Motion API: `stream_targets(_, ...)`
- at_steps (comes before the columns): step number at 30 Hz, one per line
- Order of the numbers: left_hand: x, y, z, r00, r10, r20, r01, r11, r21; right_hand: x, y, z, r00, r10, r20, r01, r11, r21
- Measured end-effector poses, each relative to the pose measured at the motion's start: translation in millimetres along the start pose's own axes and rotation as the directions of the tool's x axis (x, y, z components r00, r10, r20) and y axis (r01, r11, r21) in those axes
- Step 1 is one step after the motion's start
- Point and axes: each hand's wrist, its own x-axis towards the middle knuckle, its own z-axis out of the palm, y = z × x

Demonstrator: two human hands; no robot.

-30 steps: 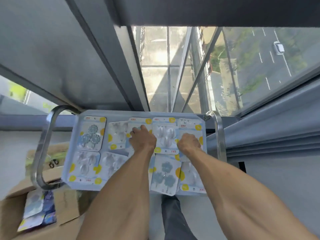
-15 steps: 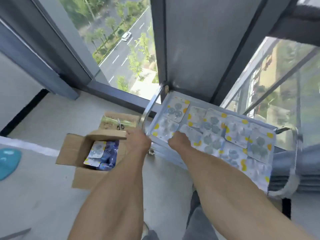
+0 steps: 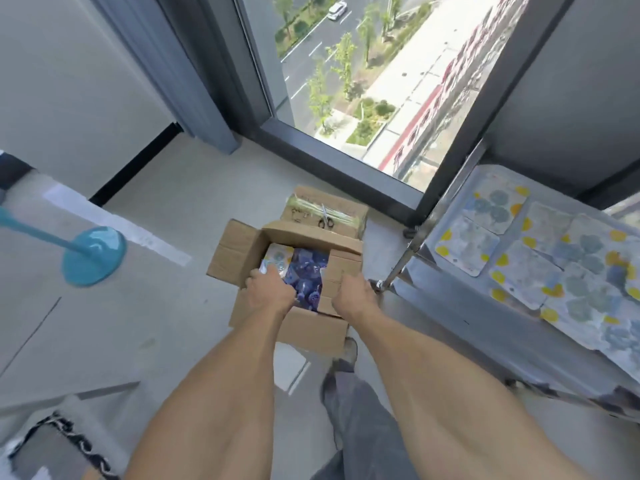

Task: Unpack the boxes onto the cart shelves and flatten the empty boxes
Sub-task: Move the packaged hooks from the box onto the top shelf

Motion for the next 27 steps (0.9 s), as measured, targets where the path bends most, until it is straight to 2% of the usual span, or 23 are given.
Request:
stream_targets(4, 82, -30, 46, 0.995, -0.024, 0.096, 0.023, 1.0, 0.009, 72, -9, 60, 0.996, 0.014, 0.086, -0.015, 1.0, 0.021)
stream_targets(8, 166, -51, 108, 0.979, -0.04, 0.201, 0.039, 0.999, 0.007, 139, -20, 128, 0.971, 0.117, 0.208, -0.129, 0.991, 0.043)
stream_targets(10, 204, -55, 136, 0.967, -0.037, 0.254, 0.052, 0.997, -0.053, 165, -27, 167, 0.963, 0.139, 0.231, -0.147, 0.989, 0.019)
stream_targets(16, 302, -69, 237, 0.952, -0.017, 0.307, 0.066, 0.987, -0.149, 249, -52, 286, 0.941, 0.064, 0.332, -0.061, 0.998, -0.019)
stream_targets(21, 349, -85, 314, 0.969, 0.033, 0.246, 0.028, 0.97, -0.241, 313, -45, 343, 0.936, 0.01, 0.351, 0.021, 0.996, -0.086)
stream_targets(23, 356, -88, 327, 0.968, 0.08, 0.238, -0.025, 0.975, -0.222, 328, -33, 350, 0.94, 0.109, 0.324, -0.071, 0.989, -0.127)
stream_targets(24, 357, -89, 330, 0.964, 0.111, 0.24, -0.063, 0.978, -0.199, 332, -26, 351, 0.944, 0.189, 0.27, -0.171, 0.981, -0.088)
stream_targets(26, 357, -89, 329, 0.955, 0.169, 0.243, -0.134, 0.979, -0.154, 333, -19, 350, 0.932, 0.323, 0.164, -0.341, 0.935, 0.097)
stream_targets(27, 357, -87, 327, 0.949, 0.19, 0.253, -0.159, 0.978, -0.137, 330, -21, 349, 0.925, 0.367, 0.101, -0.379, 0.911, 0.161)
